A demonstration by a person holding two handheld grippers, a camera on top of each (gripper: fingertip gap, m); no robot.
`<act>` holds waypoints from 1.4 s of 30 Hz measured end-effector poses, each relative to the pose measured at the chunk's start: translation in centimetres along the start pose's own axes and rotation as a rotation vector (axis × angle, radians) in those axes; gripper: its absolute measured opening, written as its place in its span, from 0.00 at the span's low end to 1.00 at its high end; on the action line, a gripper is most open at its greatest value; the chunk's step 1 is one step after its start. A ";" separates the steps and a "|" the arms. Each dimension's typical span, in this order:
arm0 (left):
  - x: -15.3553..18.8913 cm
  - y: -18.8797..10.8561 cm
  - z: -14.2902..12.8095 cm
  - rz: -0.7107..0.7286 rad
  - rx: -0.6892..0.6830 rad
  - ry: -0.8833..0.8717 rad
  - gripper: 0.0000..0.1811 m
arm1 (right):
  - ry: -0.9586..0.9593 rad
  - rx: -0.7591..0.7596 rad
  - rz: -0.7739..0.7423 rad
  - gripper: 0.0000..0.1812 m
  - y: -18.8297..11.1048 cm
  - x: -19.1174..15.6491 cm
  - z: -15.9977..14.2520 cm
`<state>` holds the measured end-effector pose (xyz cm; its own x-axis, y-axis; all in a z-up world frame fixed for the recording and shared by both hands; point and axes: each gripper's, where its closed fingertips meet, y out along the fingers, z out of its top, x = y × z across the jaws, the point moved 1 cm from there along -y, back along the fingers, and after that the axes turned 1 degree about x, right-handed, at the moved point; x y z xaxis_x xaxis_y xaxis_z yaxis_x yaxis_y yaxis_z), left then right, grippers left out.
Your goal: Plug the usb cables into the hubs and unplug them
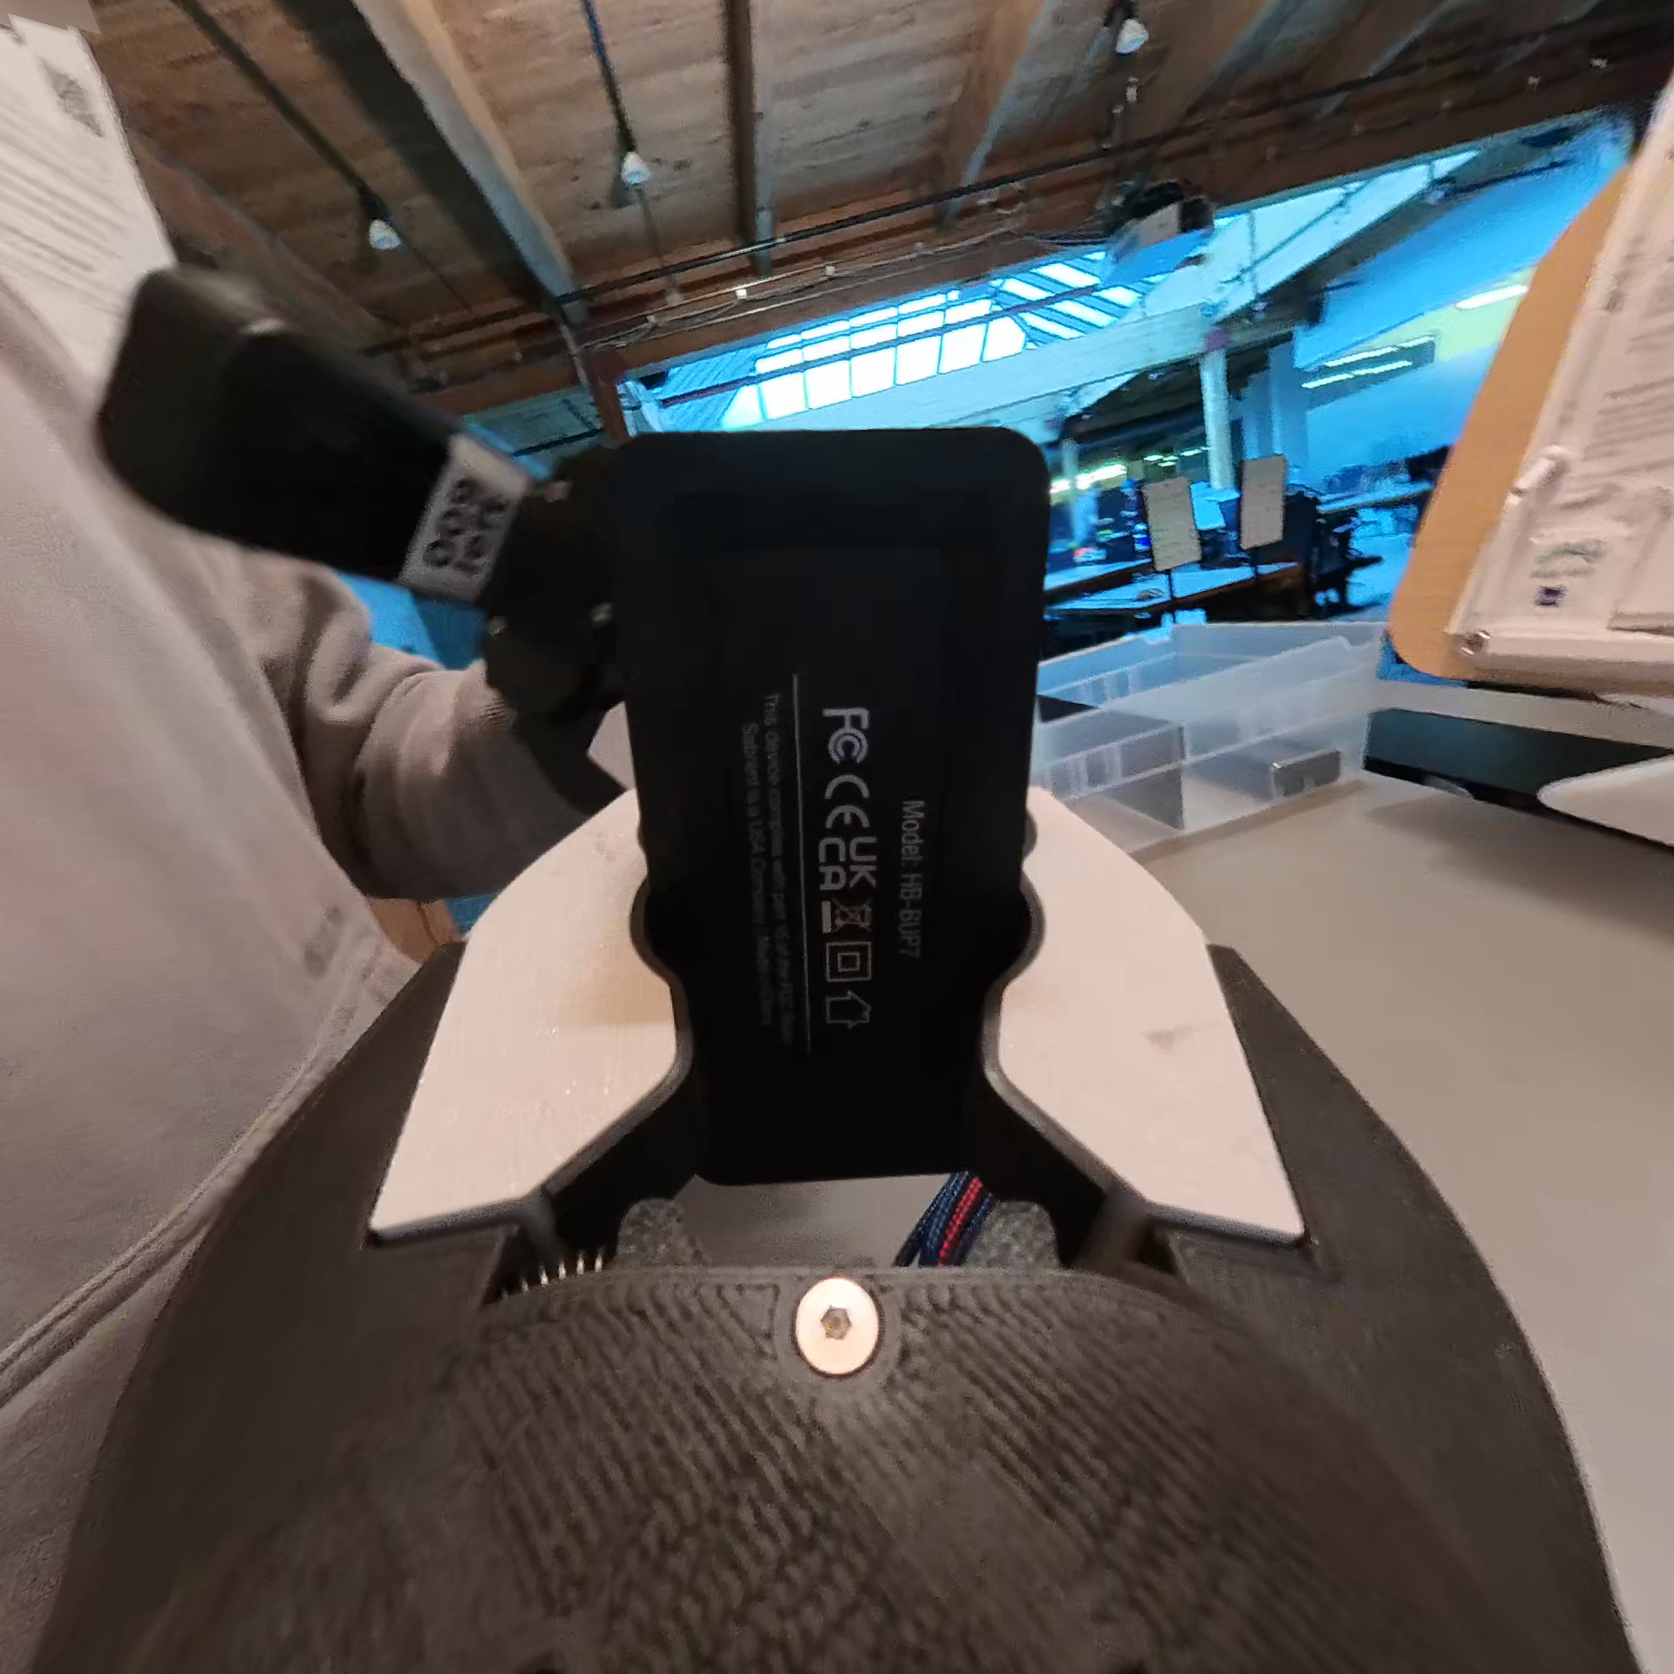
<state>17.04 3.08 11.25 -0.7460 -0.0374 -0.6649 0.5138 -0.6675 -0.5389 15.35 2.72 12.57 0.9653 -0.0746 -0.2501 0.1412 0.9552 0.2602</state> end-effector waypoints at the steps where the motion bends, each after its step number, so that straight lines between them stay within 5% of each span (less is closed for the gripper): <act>1: 0.1 -0.2 0.1 -0.047 0.034 -0.077 0.09 | -0.001 0.001 0.027 0.39 0.1 -0.4 0.2; 6: 1.0 -1.4 0.9 -0.342 0.227 -0.433 0.12 | -0.005 0.014 0.081 0.38 0.3 -1.4 0.6; 11: 1.0 -1.8 1.0 -0.436 0.345 -0.632 0.07 | 0.009 0.046 0.099 0.39 0.5 -1.6 0.8; 19: 1.2 -1.3 0.9 -0.378 0.331 -0.672 0.07 | 0.013 0.024 0.080 0.39 0.9 -1.3 0.4; 37: 2.8 -0.6 -1.0 -0.445 0.013 -0.418 0.07 | -0.130 -0.448 0.050 0.39 1.1 -0.9 -4.5; 42: 2.9 -0.6 -1.0 -0.417 0.076 -0.505 0.07 | -0.113 -0.400 0.058 0.39 1.1 -1.0 -4.6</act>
<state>14.98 4.11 9.09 -0.9926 -0.0963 -0.0737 0.1210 -0.7518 -0.6482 13.57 5.19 8.84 0.9903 -0.0275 -0.1363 0.0114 0.9930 -0.1174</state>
